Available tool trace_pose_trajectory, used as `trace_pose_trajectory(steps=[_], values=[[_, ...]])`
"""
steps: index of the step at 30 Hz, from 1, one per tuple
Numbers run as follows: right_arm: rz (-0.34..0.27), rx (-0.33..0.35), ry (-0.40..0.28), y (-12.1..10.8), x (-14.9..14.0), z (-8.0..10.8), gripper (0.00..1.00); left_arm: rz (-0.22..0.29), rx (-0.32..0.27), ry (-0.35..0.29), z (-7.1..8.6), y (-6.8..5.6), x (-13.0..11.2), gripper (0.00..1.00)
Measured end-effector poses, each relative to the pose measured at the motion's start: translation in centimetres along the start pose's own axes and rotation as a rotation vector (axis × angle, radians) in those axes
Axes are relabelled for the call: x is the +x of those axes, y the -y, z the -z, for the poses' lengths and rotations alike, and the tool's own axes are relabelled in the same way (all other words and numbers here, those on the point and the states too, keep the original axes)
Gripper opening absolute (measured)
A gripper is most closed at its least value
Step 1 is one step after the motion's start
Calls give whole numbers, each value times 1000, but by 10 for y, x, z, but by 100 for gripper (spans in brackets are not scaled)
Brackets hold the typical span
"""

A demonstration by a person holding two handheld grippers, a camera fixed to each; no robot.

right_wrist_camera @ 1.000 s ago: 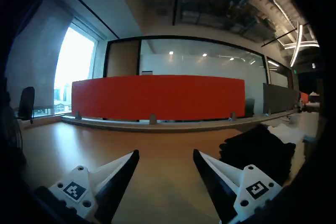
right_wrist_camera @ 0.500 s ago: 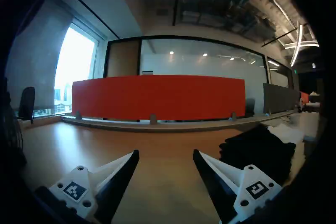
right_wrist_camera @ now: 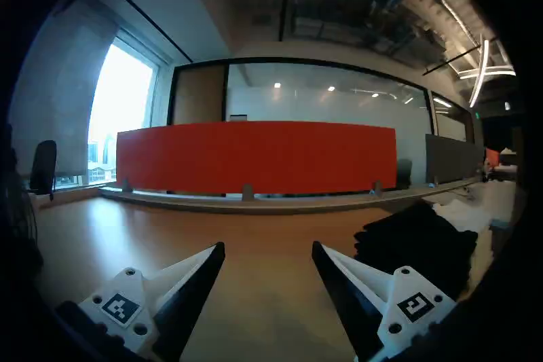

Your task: Fold towel

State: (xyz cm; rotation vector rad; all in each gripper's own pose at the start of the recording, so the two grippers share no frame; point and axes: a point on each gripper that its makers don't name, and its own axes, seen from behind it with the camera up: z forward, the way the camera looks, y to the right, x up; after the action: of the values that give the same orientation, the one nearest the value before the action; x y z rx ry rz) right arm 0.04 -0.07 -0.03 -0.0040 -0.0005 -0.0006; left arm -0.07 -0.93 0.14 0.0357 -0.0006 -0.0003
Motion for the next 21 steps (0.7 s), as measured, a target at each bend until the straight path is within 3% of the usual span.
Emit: trace_pose_trajectory(steps=[21], values=[[0,0,0,0,0,0,100,0,0,0,0,-1,-2,99]])
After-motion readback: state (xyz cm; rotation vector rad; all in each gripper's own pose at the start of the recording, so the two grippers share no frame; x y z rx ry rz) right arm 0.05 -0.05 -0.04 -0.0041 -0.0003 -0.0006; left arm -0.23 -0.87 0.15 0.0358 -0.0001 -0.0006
